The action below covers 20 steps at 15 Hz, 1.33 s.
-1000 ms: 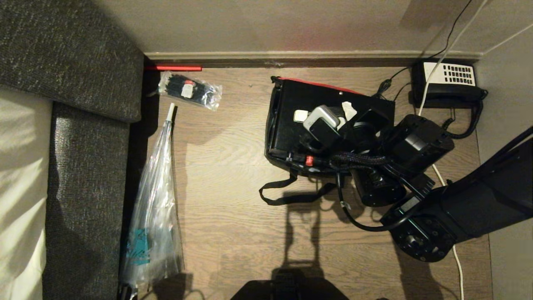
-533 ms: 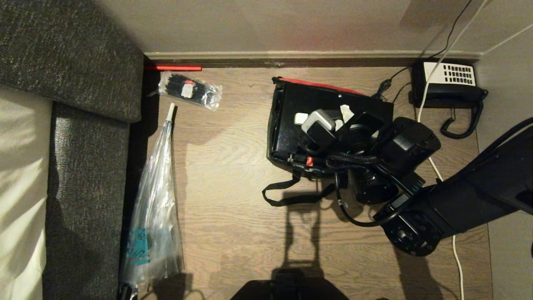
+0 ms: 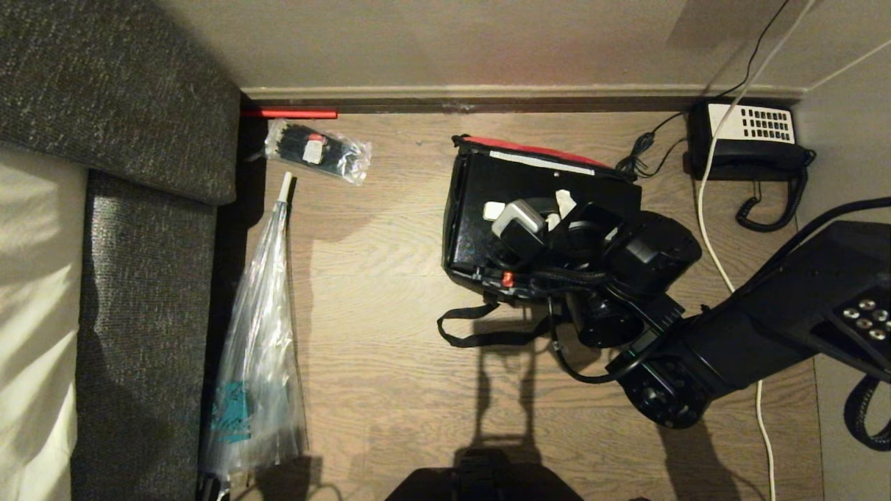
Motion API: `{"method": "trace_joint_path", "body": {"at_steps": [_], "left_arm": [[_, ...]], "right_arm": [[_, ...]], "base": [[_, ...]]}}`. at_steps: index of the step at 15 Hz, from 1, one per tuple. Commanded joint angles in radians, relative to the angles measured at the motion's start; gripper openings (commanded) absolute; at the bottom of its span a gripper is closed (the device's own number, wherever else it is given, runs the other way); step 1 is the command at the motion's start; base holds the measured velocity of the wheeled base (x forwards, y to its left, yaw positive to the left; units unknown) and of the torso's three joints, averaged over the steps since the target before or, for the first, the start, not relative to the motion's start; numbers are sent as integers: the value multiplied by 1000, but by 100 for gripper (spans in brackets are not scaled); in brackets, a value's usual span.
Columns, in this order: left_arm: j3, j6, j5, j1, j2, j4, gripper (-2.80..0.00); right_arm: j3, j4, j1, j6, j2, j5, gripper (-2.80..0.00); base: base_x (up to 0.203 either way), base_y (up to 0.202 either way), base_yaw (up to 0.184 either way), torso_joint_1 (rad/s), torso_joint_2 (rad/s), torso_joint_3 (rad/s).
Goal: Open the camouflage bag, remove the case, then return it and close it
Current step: Place the black box back
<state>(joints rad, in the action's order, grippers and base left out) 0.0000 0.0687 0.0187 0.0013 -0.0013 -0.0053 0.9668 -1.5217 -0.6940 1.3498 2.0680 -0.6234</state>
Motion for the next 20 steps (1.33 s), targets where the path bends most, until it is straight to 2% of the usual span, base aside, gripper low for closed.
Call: {"method": "trace_joint_path", "body": {"at_steps": [1, 20], "left_arm": [[2, 0, 0, 0, 1, -1, -280], [2, 0, 0, 0, 1, -1, -280]], "right_arm": [[1, -8, 1, 6, 29, -4, -280], [98, -8, 47, 4, 158, -2, -280]], "base": [[0, 0, 0, 0, 0, 0], [0, 0, 0, 0, 0, 0]]}}
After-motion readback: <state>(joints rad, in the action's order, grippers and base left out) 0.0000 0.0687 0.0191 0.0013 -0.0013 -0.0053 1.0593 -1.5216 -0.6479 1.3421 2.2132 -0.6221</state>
